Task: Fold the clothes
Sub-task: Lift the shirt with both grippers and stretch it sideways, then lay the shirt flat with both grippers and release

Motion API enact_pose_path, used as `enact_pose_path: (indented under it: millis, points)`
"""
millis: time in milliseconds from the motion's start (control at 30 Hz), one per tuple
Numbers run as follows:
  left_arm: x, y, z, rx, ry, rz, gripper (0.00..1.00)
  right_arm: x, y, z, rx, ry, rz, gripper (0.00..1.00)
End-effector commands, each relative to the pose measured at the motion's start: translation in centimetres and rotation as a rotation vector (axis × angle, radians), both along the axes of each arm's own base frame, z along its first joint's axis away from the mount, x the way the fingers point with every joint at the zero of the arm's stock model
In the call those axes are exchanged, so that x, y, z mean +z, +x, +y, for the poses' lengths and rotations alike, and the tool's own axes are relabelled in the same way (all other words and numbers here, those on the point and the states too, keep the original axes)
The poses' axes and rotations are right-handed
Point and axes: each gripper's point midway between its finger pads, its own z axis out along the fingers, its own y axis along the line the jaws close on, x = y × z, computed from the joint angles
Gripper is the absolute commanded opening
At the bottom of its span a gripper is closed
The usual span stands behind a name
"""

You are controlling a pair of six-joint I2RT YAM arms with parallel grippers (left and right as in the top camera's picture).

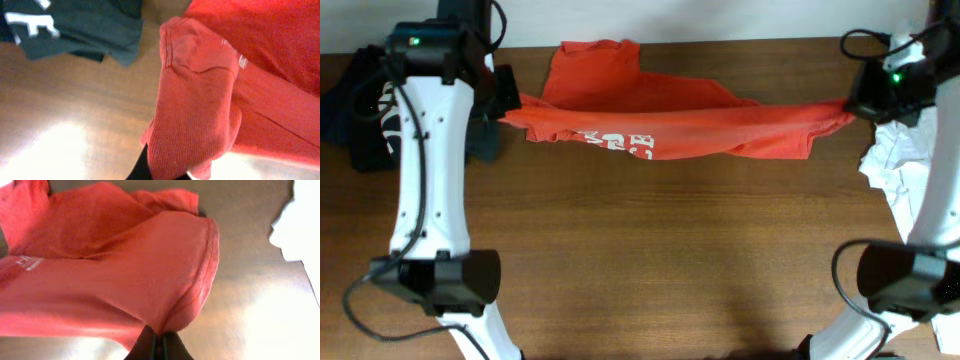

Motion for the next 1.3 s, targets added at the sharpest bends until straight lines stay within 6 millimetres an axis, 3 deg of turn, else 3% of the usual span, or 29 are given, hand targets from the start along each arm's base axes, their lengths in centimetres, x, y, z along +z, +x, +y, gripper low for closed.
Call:
enact_pose_path:
  millis: [0, 67, 133, 167, 200, 367, 467, 533, 600, 633, 733, 767, 900, 1000, 1133, 1267]
  points:
    - [4.0, -3.8, 0.4, 0.037, -0.018, -0.043, 0.0, 2.5, -3.6, -2.1, -0.091, -0.151, 0.01, 0.04]
    - [6.5, -5.3, 0.4, 0.032, -0.025, -0.115, 0.01, 4.2, -5.2, -3.6, -0.2, -0.241, -0.013, 0.04]
    - [9.5, -7.6, 0.1, -0.002, -0.028, -0.197, 0.01, 6.2, -6.7, -3.2, -0.207, -0.253, -0.071, 0.04]
    - [9.7, -8.0, 0.0, -0.005, -0.032, -0.204, 0.0, 6.3, -7.0, -3.1, -0.207, -0.254, -0.074, 0.04]
    - [9.4, -9.7, -0.5, -0.02, -0.048, -0.188, 0.0, 5.5, -8.2, -2.8, -0.204, -0.249, -0.043, 0.04]
    - [4.6, -13.5, -1.3, -0.017, -0.101, -0.01, 0.01, -0.9, -12.9, -2.7, -0.224, -0.259, 0.208, 0.04]
    - [6.0, -15.3, -1.6, -0.026, -0.124, -0.066, 0.0, 0.0, -14.4, -3.0, -0.264, -0.299, 0.178, 0.04]
    - [6.4, -16.0, -2.7, -0.069, -0.174, -0.079, 0.01, 1.1, -15.2, -2.8, -0.272, -0.306, 0.135, 0.04]
    - [4.1, -16.6, -3.9, -0.101, -0.171, 0.007, 0.0, 0.9, -15.1, -3.1, -0.277, -0.321, 0.146, 0.04]
    - [2.0, -17.1, -4.4, -0.099, -0.169, 0.077, 0.01, 0.5, -15.0, -3.1, -0.284, -0.315, 0.163, 0.04]
    - [-1.5, -17.3, -3.1, -0.006, -0.091, 0.152, 0.0, -1.9, -15.4, -3.1, -0.279, -0.304, 0.232, 0.04]
    - [-1.5, -16.9, -1.9, 0.039, -0.034, 0.133, 0.01, -3.0, -15.2, -3.1, -0.276, -0.301, 0.249, 0.04]
    - [-1.2, -13.3, -2.0, 0.046, -0.023, 0.015, 0.0, -7.7, -14.0, -3.0, -0.29, -0.266, 0.272, 0.04]
    - [-3.3, -11.6, -2.3, 0.05, -0.014, 0.071, 0.01, -10.3, -13.3, -2.3, -0.275, -0.231, 0.275, 0.05]
    - [-6.6, -11.1, -3.0, 0.044, -0.023, 0.202, 0.01, -10.4, -12.4, -2.7, -0.302, -0.233, 0.239, 0.05]
    - [-8.3, -13.3, -3.3, 0.052, -0.036, 0.333, 0.0, -11.0, -12.3, -3.0, -0.359, -0.228, 0.264, 0.04]
